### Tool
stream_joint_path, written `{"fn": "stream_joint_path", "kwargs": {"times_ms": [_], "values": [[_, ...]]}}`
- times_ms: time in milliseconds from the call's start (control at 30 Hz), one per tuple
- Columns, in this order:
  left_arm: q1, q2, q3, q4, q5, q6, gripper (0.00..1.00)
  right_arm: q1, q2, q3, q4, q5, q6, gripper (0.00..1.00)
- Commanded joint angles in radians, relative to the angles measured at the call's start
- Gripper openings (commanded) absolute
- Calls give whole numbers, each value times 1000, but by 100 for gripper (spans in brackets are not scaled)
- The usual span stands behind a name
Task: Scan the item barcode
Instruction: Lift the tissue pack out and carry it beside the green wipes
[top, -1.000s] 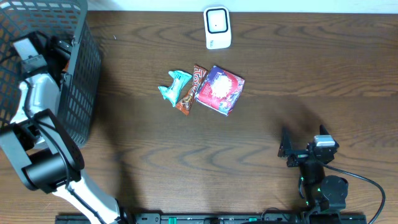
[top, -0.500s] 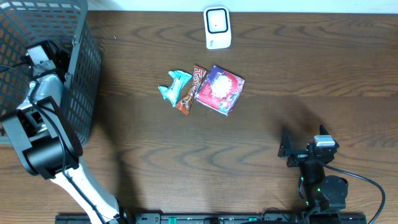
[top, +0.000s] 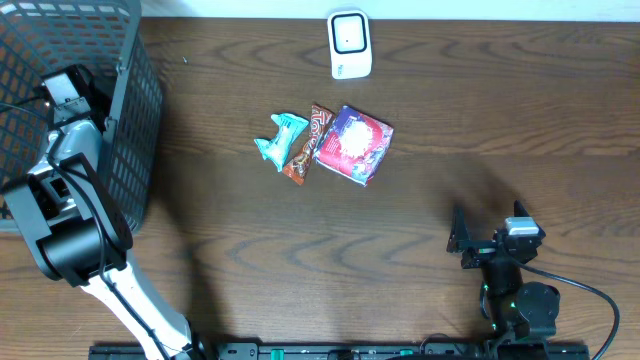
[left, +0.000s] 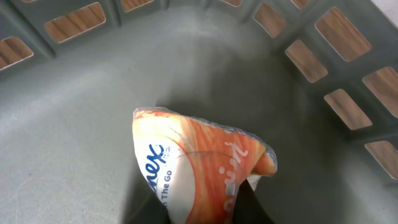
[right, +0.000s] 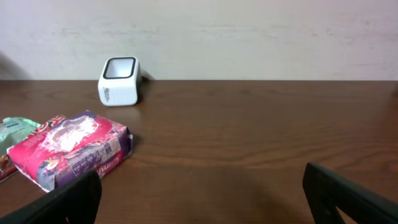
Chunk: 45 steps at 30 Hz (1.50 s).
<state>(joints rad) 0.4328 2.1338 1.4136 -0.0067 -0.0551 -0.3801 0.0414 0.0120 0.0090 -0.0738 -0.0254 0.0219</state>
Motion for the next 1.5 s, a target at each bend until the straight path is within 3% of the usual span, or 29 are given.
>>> {"fn": "stream_joint_path", "kwargs": {"times_ms": [0,500,867,1067,1200,1467], "values": [[13,-3,-2,-14,-17,28,7,0,-5,-3,-2,8,15,99],[27,-330,-2,-35,11,27,7,0,-5,-3,-2,8,15,99],[26,-600,-2,-60,267,14,7,0,-5,-3,-2,8,15,99],[25,-726,-2,-86,480,-99,7,0,-5,-3,-2,8,14,99],[-16,-770,-2,-69,584,-176,7,0,-5,-3,-2,8,15,99],[-254,-753,-2,-77,594,-161,7,0,-5,-3,-2,8,15,99]]}}
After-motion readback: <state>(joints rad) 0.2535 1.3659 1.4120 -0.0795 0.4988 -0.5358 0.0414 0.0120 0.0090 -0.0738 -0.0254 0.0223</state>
